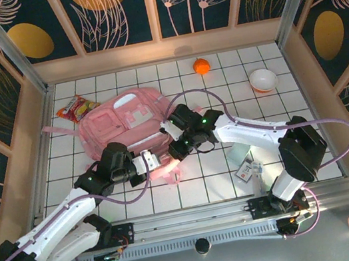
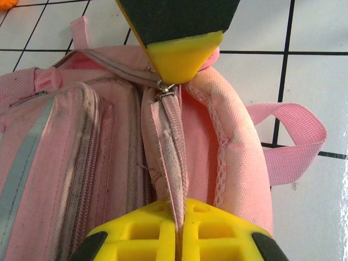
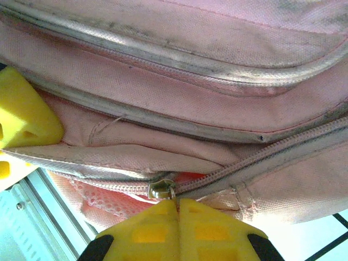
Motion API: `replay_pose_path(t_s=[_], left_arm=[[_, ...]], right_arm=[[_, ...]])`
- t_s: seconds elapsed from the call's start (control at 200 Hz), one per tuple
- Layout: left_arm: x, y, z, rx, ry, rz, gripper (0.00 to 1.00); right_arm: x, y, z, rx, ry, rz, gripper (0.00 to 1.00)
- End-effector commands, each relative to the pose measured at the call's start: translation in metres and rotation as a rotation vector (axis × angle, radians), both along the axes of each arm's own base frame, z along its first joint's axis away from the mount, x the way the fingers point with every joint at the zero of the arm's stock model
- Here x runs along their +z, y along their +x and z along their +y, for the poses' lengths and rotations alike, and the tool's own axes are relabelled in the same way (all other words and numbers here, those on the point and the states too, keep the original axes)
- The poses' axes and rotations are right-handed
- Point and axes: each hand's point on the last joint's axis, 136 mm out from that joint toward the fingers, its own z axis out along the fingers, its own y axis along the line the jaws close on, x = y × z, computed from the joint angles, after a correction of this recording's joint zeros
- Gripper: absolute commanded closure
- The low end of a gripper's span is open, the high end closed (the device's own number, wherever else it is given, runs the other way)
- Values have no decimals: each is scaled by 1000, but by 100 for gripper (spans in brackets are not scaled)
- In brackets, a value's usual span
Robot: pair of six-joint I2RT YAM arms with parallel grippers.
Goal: Pack the student bag
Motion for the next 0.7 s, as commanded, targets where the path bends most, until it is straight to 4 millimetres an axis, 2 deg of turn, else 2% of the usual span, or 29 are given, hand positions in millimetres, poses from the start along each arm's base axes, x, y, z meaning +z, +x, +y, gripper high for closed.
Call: replay_pose_path(t_s=[0.0,0.195,0.345,0.4,0.545,0.571,0.696], left_arm=[[24,7,-7,-20,-55,-84,100],[20,4,-3,-15,-44,-83,100],[20,4,-2,-12,-45,-82,100],[19,4,-2,-12,-45,-81,100],[22,6,-6,-8,-69,-79,100],[23,7,-7,-3,-78,-76,94],[29,5,-21,-37,-140,-22,52]], right_arm=[[-12,25,-44,-161,-140,-29,100],[-18,41,-71,-290,-159,-25,100],[-22,44,-79,-323,-139,-14,100],[-20,41,-73,-298,-113,2,100],[2,12,-31,-122,36,26,100],[3,9,-28,-114,45,36,100],[1,2,-20,-110,55,69,100]])
